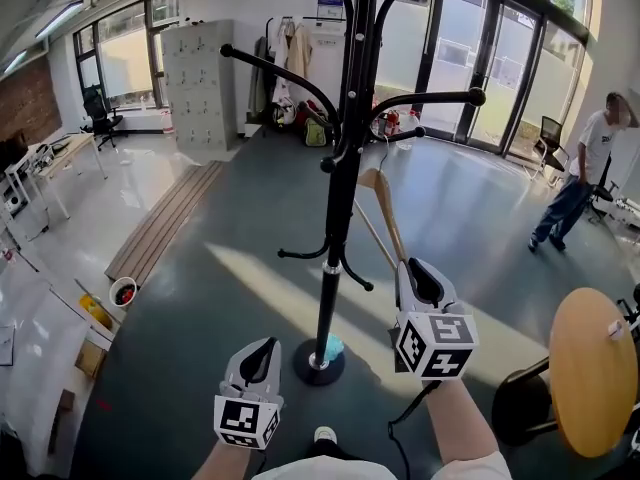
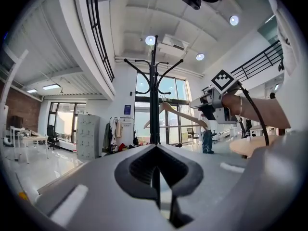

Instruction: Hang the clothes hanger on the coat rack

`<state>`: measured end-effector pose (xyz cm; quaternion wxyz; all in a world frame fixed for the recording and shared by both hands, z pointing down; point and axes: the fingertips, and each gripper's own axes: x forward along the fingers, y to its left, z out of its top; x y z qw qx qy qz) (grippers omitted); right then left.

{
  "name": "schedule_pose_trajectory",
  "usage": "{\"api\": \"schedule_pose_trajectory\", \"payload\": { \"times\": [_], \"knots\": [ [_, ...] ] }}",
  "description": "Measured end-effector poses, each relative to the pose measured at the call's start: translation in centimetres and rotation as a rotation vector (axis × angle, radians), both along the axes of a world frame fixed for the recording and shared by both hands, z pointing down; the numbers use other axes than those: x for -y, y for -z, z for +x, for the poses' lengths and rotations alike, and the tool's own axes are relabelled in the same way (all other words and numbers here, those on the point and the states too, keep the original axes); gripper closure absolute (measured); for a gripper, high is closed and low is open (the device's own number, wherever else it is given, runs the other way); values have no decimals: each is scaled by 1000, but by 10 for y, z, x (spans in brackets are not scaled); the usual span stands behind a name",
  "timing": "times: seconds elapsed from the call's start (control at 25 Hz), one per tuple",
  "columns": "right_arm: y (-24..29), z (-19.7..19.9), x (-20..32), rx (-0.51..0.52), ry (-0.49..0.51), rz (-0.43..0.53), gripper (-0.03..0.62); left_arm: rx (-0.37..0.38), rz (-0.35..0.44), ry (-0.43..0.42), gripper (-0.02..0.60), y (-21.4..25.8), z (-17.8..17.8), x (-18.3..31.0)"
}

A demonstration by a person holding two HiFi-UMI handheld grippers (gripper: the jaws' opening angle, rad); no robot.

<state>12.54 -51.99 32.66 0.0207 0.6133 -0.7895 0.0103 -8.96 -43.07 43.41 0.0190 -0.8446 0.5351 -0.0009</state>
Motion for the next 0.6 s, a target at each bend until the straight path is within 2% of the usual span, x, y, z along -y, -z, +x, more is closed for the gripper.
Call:
{"api": "schedule_pose_trajectory", "payload": {
  "times": [0.12,0.6],
  "knots": [
    [-20,0,-28,-10,-11,-9,566,4,6,-22,581,2,3,-15],
    [-131,-21,-136,21,-6,-128,567,-3,20,-66,581,3,0,-77]
  ]
}}
